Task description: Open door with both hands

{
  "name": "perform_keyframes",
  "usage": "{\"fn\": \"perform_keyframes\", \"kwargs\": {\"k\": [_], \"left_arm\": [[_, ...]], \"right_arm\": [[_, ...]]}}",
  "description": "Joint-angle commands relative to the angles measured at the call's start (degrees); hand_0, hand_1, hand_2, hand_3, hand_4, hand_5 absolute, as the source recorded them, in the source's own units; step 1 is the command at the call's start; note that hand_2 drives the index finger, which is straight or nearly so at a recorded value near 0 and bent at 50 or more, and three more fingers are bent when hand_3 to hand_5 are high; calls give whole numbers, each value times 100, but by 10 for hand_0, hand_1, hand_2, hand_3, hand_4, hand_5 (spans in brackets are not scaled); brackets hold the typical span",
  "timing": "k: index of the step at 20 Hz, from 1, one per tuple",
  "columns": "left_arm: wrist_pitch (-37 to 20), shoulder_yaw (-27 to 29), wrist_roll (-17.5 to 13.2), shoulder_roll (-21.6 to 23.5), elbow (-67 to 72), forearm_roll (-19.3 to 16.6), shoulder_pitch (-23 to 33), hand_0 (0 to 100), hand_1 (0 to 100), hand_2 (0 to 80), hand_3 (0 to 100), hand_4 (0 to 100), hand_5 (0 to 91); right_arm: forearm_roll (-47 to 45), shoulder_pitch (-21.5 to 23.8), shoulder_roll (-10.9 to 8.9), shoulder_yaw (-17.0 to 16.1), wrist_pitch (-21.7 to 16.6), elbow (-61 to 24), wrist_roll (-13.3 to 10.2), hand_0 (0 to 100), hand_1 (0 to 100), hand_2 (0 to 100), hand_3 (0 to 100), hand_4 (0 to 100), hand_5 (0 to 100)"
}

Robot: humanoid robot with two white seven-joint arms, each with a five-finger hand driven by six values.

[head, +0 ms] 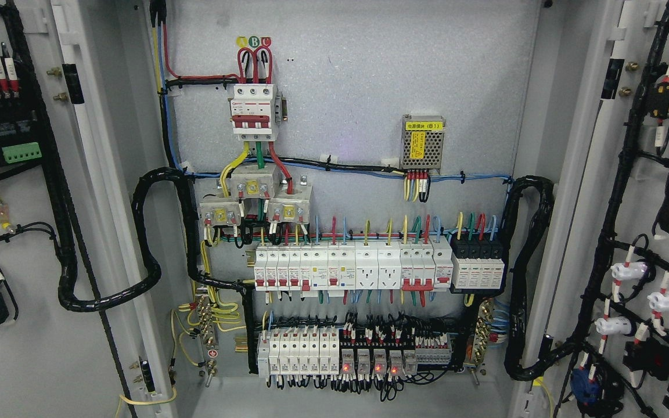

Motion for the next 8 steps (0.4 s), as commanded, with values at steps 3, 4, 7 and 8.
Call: {"fn": "perform_keyframes", "kwargs": {"k": [3, 4, 7, 8], "left_arm": [[22, -136, -2, -139, -101, -34, 24, 289, 0, 28, 28, 34, 0], [22, -128, -2, -139, -101, -34, 24, 289, 0, 28, 28, 34, 0], [40, -93, -2, -139, -93, -43, 32, 289, 0, 28, 28, 34, 0], [57, -32, -2, -147, -93, -51, 32, 289, 0, 28, 28, 34, 0]], "right_arm": [[2, -7, 25, 123, -1, 5, -1, 219, 0, 0, 0, 0, 0], [2, -7, 25, 123, -1, 14, -1, 219, 0, 0, 0, 0, 0], [2, -24, 25, 114, -1, 23, -1, 219, 0, 0, 0, 0, 0], [2, -33, 25, 97, -10, 23, -9, 219, 0, 0, 0, 0, 0]]}}
